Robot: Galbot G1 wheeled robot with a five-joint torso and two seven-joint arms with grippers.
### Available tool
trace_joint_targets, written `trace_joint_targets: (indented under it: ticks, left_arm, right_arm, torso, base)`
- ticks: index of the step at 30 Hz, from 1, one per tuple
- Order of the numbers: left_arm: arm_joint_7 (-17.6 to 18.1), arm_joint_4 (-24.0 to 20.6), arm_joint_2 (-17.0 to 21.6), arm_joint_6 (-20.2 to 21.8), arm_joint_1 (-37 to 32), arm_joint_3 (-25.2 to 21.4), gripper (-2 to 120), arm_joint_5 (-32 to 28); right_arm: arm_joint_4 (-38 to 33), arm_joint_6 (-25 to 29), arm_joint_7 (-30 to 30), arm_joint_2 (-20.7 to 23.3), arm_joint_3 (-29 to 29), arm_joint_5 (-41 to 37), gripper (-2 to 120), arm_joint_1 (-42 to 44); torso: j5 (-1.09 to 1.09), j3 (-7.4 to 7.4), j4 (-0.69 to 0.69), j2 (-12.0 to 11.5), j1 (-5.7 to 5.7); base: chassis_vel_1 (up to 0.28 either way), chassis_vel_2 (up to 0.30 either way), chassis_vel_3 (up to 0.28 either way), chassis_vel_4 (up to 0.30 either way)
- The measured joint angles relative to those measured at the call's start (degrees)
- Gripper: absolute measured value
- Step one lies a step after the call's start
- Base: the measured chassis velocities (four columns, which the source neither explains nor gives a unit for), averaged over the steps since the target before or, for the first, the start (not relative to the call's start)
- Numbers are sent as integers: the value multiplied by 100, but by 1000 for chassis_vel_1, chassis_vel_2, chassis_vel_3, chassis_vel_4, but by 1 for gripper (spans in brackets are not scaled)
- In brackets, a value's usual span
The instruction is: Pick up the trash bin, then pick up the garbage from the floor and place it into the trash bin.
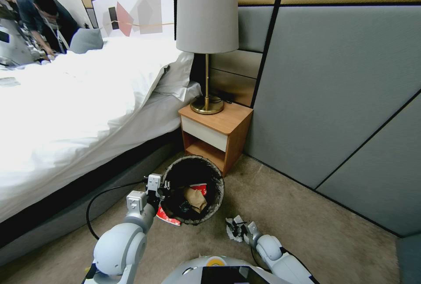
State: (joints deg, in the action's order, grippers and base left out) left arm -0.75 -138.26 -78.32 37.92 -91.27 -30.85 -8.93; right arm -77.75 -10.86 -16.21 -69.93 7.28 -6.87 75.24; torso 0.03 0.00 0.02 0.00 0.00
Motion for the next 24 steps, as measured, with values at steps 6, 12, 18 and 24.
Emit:
trace_joint_targets:
  ticks: [6,12,18,24]
  left_arm:
    - [4,-18,2,7,-6,3,1,-2]
    - [4,-46,7,14,-13,5,1,-3]
    - [5,-93,7,23,-31,-1,1,-6]
    - [6,-107,30,33,-47,-23,1,-8]
  right_arm:
    - [-244,0,-6,41,214,-34,0,98]
    - [-789,-35,45,272,466,-301,0,226]
    - [-1793,-29,298,608,775,-779,0,368]
    - [-2763,-68,484,990,1014,-1156,0,419]
  torso:
    - [-3,0,-2,0,0]
    - [-2,0,-2,0,0]
    - [-3,0,-2,0,0]
    - [-2,0,-2,0,0]
  base:
    - [0,0,0,0]
    - [0,0,0,0]
    - [0,0,0,0]
    - [0,0,0,0]
